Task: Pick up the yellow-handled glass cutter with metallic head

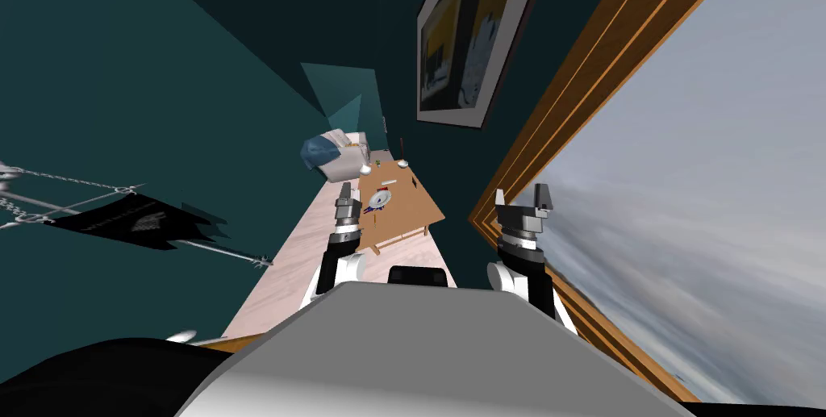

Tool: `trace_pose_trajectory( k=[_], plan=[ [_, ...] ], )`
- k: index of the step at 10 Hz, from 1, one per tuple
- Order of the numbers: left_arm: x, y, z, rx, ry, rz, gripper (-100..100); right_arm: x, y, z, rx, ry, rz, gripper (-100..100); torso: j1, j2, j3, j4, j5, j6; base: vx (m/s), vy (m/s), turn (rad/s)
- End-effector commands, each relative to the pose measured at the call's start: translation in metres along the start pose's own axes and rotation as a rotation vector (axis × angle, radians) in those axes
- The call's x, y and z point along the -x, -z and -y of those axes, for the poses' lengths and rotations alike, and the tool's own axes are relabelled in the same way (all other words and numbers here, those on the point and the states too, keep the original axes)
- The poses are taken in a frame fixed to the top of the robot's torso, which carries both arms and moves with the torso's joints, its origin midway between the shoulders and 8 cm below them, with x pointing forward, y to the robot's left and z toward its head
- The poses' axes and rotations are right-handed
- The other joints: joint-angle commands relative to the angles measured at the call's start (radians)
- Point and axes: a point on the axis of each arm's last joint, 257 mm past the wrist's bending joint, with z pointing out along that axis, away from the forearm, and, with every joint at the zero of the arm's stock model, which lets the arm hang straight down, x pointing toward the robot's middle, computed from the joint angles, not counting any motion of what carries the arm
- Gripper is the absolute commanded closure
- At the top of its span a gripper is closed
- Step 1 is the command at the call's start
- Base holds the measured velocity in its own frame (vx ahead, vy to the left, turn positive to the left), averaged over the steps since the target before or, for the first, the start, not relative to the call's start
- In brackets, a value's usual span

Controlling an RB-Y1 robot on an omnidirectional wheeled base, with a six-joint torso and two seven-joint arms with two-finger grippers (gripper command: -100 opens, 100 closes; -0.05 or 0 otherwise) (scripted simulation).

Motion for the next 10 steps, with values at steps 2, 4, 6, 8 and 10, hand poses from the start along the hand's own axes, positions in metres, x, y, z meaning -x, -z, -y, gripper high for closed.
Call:
trace_pose_trajectory(
  k=[2, 4, 6, 8, 10],
  plan=[
    [-0.006, 0.005, -0.013, 0.035, -0.001, -0.051, -100, 0.0, 0.0, 0.0, 0.0, 0.0, 0.0, 0, 0.0, 0.001, 0.0, 0.0, 0.0, 0.0, -0.017, 0.001, -0.155],
    [-0.011, 0.012, -0.032, 0.087, 0.013, -0.101, -100, 0.0, 0.0, 0.0, 0.0, 0.0, 0.0, 0, 0.001, 0.002, 0.001, 0.0, 0.0, 0.0, -0.051, -0.003, -0.233],
    [-0.017, 0.023, -0.058, 0.164, 0.043, -0.146, -100, 0.0, 0.0, 0.0, 0.0, 0.0, 0.0, 0, -0.001, 0.006, 0.003, 0.001, 0.0, 0.0, -0.098, -0.023, -0.263],
    [-0.02, 0.031, -0.073, 0.211, 0.054, -0.181, -100, 0.0, 0.0, 0.0, 0.0, 0.0, 0.0, 0, 0.0, 0.006, 0.003, 0.001, 0.0, 0.0, -0.07, -0.012, -0.212],
    [-0.023, 0.041, -0.09, 0.263, 0.071, -0.208, -100, 0.0, 0.0, 0.0, 0.0, 0.0, 0.0, 0, 0.0, 0.006, 0.004, 0.001, 0.0, 0.001, -0.088, -0.013, -0.283]
  ],
)
